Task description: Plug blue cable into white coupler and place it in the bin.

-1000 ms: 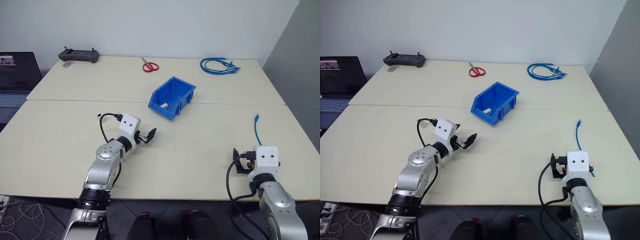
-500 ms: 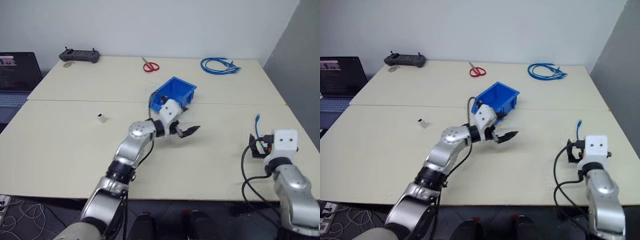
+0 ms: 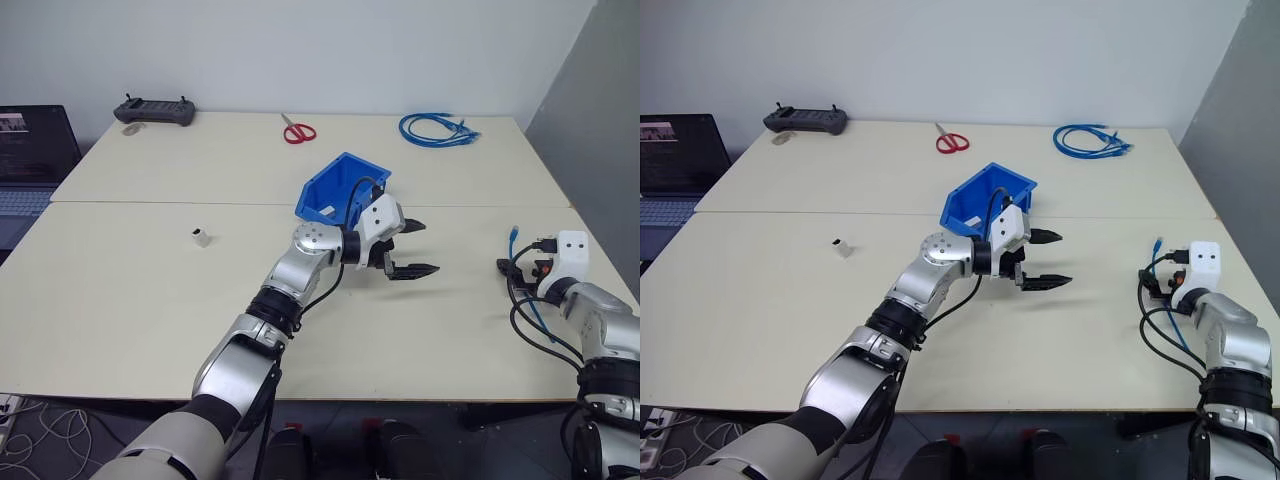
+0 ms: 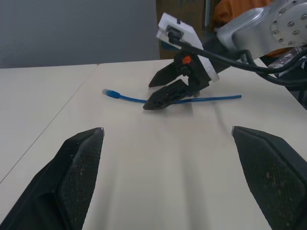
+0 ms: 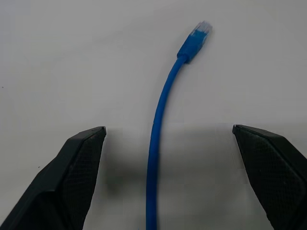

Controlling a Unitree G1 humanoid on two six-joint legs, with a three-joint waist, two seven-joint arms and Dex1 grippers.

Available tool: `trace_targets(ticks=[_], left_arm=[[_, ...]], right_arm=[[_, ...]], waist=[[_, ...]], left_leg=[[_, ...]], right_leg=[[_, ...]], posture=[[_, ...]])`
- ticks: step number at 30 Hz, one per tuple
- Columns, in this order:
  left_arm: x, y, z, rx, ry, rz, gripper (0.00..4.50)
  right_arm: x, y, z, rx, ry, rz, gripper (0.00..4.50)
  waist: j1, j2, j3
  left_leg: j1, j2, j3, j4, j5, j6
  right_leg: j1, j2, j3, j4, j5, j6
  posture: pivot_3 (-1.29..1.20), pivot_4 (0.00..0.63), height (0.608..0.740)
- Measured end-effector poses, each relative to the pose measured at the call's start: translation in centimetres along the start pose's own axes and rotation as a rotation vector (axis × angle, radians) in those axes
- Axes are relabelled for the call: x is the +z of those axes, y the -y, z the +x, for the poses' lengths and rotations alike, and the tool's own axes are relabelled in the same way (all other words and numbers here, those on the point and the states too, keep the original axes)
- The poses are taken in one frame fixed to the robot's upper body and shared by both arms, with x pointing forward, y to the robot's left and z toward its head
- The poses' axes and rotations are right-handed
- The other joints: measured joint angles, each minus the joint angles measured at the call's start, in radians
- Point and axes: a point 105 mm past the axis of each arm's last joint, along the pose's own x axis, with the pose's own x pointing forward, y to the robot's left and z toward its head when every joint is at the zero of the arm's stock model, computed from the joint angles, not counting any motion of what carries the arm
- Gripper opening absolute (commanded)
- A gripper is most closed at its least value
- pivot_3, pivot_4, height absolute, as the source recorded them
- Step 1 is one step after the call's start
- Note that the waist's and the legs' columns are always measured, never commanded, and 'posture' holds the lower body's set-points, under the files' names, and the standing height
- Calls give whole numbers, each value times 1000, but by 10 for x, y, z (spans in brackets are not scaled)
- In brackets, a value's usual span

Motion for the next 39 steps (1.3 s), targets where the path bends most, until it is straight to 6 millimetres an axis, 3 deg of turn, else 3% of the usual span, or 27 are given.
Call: trace_targets(ticks=[4,7,23,29,33,36,39], left_arm=[[-3,0,-2,-9,-8,-4,4463],[-4,0,-3,-5,-13,-13,4500],[-6,-2,-4,29,-1,-34,4500],[-12,0,-10,29,-18,-35,4500],[-21,3,-37,84,-27,-22,4500],[-44,14,-81,190,-76,-64,4500],[-64,34,-119,306,-133,-129,4500]], right_arm=[[0,-2,7,13,8,-10,4500],[-1,-5,9,27,17,-27,4079],[-6,-38,16,132,59,-127,111],[-5,-38,10,166,49,-185,39],[-7,-50,-6,315,-11,-383,39],[-8,-76,-19,495,-41,-541,39],[-2,-113,-24,673,-23,-629,39]], waist=[[-7,0,0],[-11,0,0],[-14,0,0],[-12,0,0],[-13,1,0],[-20,1,0],[-24,0,2]], left_leg=[[1,0,-1,1,0,0],[1,0,-1,1,0,0],[5,1,1,0,0,0],[4,1,1,0,0,0],[4,1,1,-1,0,0],[8,1,-2,-2,-1,1],[13,3,-2,-1,-1,1]], right_leg=[[0,-1,1,0,0,3],[0,-1,1,0,0,4],[1,1,6,2,0,5],[0,1,6,2,0,5],[-1,1,8,1,0,4],[0,2,14,2,0,5],[-1,2,18,9,-1,5]], posture=[[0,150,740],[0,150,740],[0,150,740],[0,150,740],[0,150,740],[0,150,740],[0,150,740]])
